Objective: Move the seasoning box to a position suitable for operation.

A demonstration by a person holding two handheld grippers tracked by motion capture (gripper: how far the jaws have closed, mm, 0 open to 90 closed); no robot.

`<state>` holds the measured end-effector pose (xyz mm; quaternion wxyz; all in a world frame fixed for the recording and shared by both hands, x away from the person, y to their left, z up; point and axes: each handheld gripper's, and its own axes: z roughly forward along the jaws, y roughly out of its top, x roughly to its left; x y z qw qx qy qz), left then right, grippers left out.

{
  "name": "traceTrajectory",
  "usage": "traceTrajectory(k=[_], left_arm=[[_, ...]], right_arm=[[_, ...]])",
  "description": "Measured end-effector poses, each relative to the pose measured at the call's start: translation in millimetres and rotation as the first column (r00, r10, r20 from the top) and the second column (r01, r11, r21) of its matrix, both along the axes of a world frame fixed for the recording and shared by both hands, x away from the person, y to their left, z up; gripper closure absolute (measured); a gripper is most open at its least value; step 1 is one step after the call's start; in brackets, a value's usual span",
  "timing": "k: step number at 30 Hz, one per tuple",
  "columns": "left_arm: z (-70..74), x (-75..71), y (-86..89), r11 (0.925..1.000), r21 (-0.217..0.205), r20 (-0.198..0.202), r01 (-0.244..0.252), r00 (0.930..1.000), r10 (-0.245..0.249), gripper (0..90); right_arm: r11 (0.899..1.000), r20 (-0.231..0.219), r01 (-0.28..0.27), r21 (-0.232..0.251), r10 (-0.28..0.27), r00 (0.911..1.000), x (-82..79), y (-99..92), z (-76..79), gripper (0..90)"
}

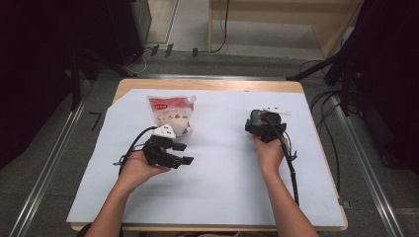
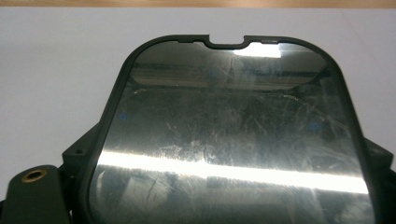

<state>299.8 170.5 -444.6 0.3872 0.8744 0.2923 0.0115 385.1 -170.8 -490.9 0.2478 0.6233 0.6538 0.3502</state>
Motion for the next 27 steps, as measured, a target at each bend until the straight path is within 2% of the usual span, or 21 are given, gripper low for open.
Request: traceTrajectory(k=[4, 8, 14, 18, 21, 27], left_arm=[[-0.5, 0.4, 0.1, 1.0, 0.006, -0.001, -0.003, 1.0, 0.003, 39.9], [-1.2, 0.9, -0.7, 1.0, 0.002, -0.006, -0.006, 1.0, 0.006, 39.4], [-2.6, 1.2, -1.8, 0.9999, 0.005, -0.009, -0.01, 0.9999, 0.01, 38.2], [-2.9, 2.0, -1.8, 0.9999, -0.003, -0.009, -0.016, 0.9998, 0.016, 36.8], [-2.6, 1.8, -2.1, 0.9998, -0.006, -0.004, -0.019, 0.9998, 0.019, 36.2], [-2.6, 2.8, -2.4, 0.999, -0.028, 0.0, -0.036, 0.9994, 0.036, 33.0]], right_arm=[[1.0, -0.001, -0.01, -0.011, 0.01, 1.0, -0.2, 0.0, 0.6, 13.5], [0.998, 0.009, -0.029, -0.051, 0.03, 0.9995, -2.4, -1.5, 3.3, 15.9], [0.997, 0.009, -0.063, -0.047, 0.064, 0.9979, -3.0, -5.9, 3.9, 16.1], [0.997, -0.007, -0.076, -0.011, 0.076, 0.9971, -4.3, -8.5, 8.0, 16.2], [0.995, -0.001, -0.094, -0.035, 0.094, 0.9956, -7.0, -8.5, 12.0, 16.2], [0.991, 0.011, -0.134, -0.021, 0.134, 0.9909, -16.0, -14.2, 22.4, 16.3]])
